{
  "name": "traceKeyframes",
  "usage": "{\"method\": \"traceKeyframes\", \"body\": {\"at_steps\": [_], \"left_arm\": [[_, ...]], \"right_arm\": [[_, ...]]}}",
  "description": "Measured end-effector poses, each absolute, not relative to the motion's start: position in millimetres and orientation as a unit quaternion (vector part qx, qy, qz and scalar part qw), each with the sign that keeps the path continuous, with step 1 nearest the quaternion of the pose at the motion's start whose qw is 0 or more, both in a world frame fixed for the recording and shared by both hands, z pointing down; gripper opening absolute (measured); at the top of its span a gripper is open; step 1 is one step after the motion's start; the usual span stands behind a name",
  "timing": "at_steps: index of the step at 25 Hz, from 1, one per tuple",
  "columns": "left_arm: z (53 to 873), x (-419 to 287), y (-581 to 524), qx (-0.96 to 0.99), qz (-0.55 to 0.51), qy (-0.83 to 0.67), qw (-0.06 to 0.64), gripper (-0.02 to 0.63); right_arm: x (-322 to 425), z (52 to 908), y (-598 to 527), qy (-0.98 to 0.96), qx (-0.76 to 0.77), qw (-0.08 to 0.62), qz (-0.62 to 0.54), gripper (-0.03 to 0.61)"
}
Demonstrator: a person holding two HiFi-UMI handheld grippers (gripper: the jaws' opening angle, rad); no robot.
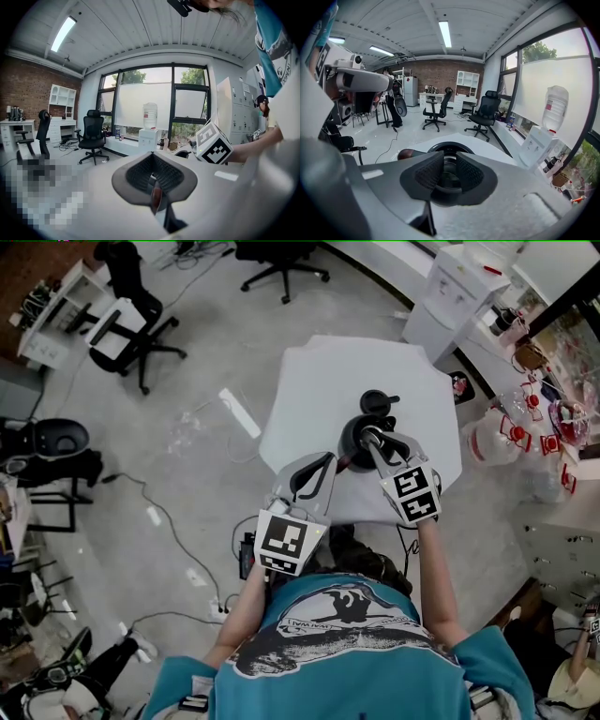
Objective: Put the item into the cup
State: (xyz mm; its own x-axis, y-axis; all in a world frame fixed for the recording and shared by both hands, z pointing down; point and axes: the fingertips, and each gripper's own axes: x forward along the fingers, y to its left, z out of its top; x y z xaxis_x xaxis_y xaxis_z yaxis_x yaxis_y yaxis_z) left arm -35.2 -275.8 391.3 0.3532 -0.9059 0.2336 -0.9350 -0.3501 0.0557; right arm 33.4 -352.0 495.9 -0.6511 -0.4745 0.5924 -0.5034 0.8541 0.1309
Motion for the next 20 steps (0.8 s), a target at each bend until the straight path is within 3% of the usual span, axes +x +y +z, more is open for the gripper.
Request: {"method": "traceKeyframes", "body": {"at_steps": [20], "left_arm": [[380.7,-54.1,-263.9,0.846,0.075,-0.521,0.084,0.018]], "right_arm": [[19.1,433.7,-311.4,-0.92,0.335,0.188,0.077,0.081]]}}
